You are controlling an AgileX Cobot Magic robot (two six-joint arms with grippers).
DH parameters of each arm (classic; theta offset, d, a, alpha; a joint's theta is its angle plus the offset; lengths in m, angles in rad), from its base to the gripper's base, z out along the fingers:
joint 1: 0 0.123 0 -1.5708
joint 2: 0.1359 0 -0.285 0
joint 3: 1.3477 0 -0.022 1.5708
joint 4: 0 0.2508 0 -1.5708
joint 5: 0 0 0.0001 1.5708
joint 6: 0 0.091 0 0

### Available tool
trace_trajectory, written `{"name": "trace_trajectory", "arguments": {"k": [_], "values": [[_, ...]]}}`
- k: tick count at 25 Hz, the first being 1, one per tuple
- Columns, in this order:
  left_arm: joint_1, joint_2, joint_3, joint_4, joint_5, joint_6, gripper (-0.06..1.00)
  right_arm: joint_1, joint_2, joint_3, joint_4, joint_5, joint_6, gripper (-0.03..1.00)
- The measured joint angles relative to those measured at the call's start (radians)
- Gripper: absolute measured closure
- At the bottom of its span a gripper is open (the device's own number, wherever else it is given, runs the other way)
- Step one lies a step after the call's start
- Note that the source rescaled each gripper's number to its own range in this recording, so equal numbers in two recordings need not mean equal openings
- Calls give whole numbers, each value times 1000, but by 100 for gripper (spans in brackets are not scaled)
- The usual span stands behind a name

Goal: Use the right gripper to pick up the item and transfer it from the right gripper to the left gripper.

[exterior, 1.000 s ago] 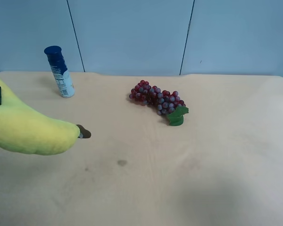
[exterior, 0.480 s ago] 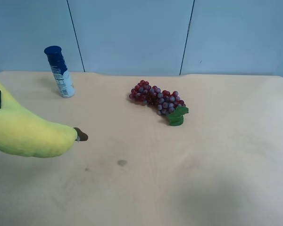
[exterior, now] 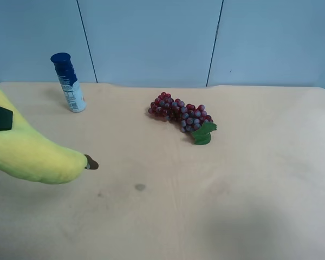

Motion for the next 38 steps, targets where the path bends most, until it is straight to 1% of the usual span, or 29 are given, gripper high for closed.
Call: {"name": "trace_trajectory", "arguments": {"k": [10, 12, 16, 17, 19, 21, 25, 28, 31, 38], "values": [[-1, 135, 0, -72, -1, 123, 94, 0, 0, 0, 0, 0, 0, -3], [-19, 160, 0, -81, -3, 140, 94, 0, 0, 0, 0, 0, 0, -3], [-115, 213, 0, -88, -28, 159, 94, 0, 0, 0, 0, 0, 0, -3], [-151, 231, 0, -89, -42, 159, 94, 0, 0, 0, 0, 0, 0, -3], [-204, 258, 0, -89, -74, 162, 94, 0, 0, 0, 0, 0, 0, -3], [-274, 294, 0, -89, -115, 162, 94, 0, 0, 0, 0, 0, 0, -3], [-380, 371, 0, -89, -190, 163, 94, 0, 0, 0, 0, 0, 0, -3], [-433, 432, 0, -89, -237, 166, 94, 0, 0, 0, 0, 0, 0, -3], [-457, 486, 0, -90, -267, 181, 94, 0, 0, 0, 0, 0, 0, -3], [-458, 546, 0, -114, -296, 228, 94, 0, 0, 0, 0, 0, 0, -3]]}}
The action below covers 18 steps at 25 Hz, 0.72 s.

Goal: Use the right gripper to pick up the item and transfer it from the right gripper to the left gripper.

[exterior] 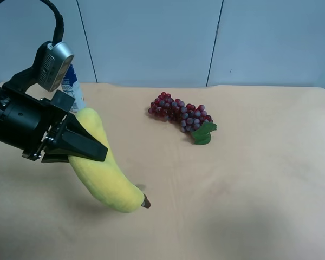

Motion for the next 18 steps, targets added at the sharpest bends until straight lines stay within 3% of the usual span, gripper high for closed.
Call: {"name": "trace_trajectory", "arguments": {"k": [8, 18], "values": [[6, 14, 0, 1, -82, 31, 94, 0, 0, 0, 0, 0, 0, -3], [87, 120, -1, -40, -56, 128, 94, 0, 0, 0, 0, 0, 0, -3]]}}
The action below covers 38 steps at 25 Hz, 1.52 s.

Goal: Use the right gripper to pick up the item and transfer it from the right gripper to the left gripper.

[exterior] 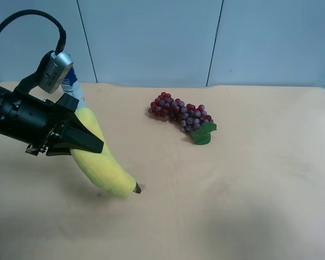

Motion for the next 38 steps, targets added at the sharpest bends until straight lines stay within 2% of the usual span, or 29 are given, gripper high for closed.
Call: {"name": "trace_trajectory", "arguments": {"k": [7, 12, 17, 23, 27, 33, 36, 37, 38], "values": [[5, 59, -19, -58, 7, 80, 94, 0, 0, 0, 0, 0, 0, -3], [5, 95, -89, -56, 9, 86, 94, 0, 0, 0, 0, 0, 0, -3], [12, 145, -140, -11, 10, 86, 94, 0, 0, 0, 0, 0, 0, -3], [109, 201, -141, 11, 20, 90, 94, 0, 0, 0, 0, 0, 0, -3], [183, 238, -142, 6, 18, 126, 94, 0, 0, 0, 0, 0, 0, -3], [274, 329, -143, -92, -15, 192, 94, 0, 0, 0, 0, 0, 0, -3], [289, 365, -143, -115, -38, 212, 94, 0, 0, 0, 0, 0, 0, -3], [289, 372, -143, -115, -43, 214, 94, 0, 0, 0, 0, 0, 0, -3], [290, 375, -143, -116, -45, 218, 87, 0, 0, 0, 0, 0, 0, -3]]}}
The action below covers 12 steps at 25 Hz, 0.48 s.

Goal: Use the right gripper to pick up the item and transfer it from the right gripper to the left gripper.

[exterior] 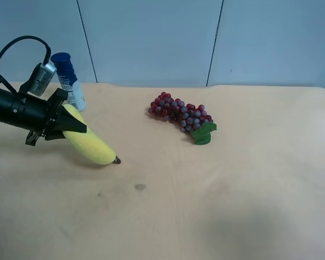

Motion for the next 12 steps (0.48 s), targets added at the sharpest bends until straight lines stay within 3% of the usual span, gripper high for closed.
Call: {"name": "trace_trajectory", "arguments": {"k": [1, 3, 4, 5, 8, 12], "values": [[0, 1, 0, 1, -1, 0, 78, 0, 0, 0, 0, 0, 0, -3], [0, 1, 0, 1, -7, 0, 46, 0, 0, 0, 0, 0, 0, -3], [0, 1, 0, 3, -13, 0, 23, 0, 0, 0, 0, 0, 0, -3], [0, 1, 0, 5, -18, 0, 12, 0, 0, 0, 0, 0, 0, -3], [0, 1, 0, 14, -19, -1, -2, 0, 0, 0, 0, 0, 0, -3], [7, -4, 0, 20, 38, -1, -5, 0, 0, 0, 0, 0, 0, -3]]}}
